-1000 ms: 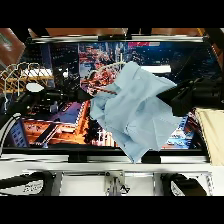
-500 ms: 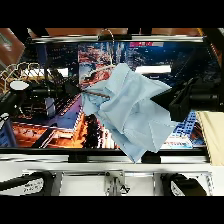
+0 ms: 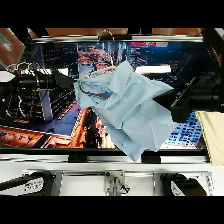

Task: Fold the shirts.

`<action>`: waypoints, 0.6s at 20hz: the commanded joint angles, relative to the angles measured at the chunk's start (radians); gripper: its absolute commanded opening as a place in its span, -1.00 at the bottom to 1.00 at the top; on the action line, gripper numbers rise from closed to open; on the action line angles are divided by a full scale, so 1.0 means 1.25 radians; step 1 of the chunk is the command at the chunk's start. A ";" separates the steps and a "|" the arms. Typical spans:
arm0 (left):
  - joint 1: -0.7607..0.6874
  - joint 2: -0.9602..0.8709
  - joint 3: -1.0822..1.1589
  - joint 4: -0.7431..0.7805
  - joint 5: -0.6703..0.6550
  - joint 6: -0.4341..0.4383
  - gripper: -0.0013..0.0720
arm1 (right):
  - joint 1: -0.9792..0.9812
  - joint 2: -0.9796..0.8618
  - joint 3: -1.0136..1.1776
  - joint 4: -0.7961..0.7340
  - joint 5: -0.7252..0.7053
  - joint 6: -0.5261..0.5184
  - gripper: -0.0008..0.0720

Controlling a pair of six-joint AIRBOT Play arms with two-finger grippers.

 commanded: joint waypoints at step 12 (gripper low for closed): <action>0.028 0.053 0.053 0.056 -0.100 0.001 -0.84 | 0.000 -0.015 0.000 -0.063 -0.050 -0.051 -0.78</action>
